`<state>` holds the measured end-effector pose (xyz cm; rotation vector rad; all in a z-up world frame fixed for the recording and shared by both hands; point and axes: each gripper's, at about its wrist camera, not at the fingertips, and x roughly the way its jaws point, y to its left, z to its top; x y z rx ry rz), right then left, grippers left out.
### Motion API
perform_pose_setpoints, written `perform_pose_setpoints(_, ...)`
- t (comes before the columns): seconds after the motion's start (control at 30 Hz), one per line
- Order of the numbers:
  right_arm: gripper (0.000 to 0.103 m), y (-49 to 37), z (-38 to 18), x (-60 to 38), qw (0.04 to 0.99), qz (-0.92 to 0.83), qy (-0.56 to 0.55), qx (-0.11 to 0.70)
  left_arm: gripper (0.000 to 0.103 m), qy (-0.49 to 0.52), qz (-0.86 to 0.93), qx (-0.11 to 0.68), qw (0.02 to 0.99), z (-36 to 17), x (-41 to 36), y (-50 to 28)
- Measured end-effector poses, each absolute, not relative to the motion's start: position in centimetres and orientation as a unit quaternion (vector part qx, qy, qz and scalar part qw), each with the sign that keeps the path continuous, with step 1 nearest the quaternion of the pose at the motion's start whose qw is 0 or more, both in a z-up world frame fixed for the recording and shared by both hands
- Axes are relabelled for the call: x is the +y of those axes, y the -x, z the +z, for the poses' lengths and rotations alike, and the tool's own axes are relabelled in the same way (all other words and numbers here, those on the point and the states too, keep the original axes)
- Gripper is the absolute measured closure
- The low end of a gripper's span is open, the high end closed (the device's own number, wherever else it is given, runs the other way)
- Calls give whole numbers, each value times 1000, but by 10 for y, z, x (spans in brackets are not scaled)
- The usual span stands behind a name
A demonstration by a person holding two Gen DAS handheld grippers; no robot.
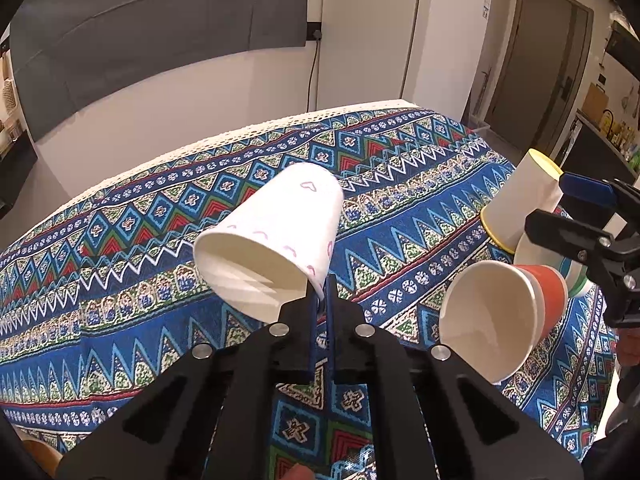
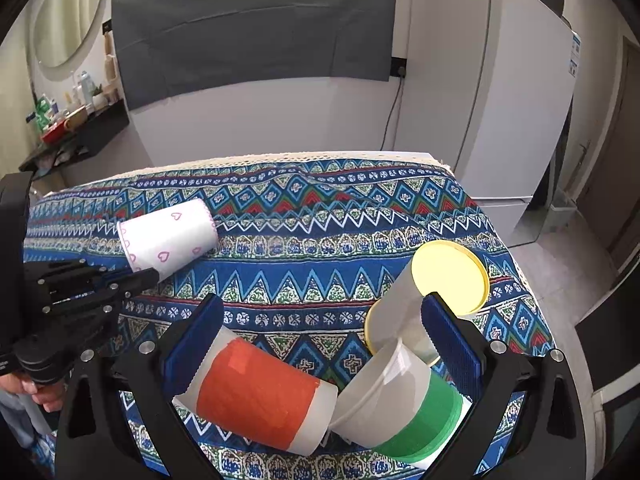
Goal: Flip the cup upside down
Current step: 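Move the right tool toward the white pink-heart cup lying on its side, then close the right gripper on the white heart cup and lift it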
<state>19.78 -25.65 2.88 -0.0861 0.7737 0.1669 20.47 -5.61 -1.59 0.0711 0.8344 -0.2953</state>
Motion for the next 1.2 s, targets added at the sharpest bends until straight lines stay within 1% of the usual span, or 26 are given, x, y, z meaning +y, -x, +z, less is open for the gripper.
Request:
perform_pose_setpoints(0.23,8,-196,24,-257,916,89,29,390,99,-39,-139,413,899,-10,-48,-185)
perform_pose_setpoints(0.67,8,-169,32,-223,911,124,28,391,99,-103,-96,412,900,-12,-30,-113)
perform_pose_setpoints(0.9,8,-146,31,-190,898,159,41,409,99,-93,-93,404,905,-6,-15,-65)
perform_pose_setpoints(1.2,8,-122,36,-159,885,190,22,424,99,-84,-81,397,910,-8,-6,-14)
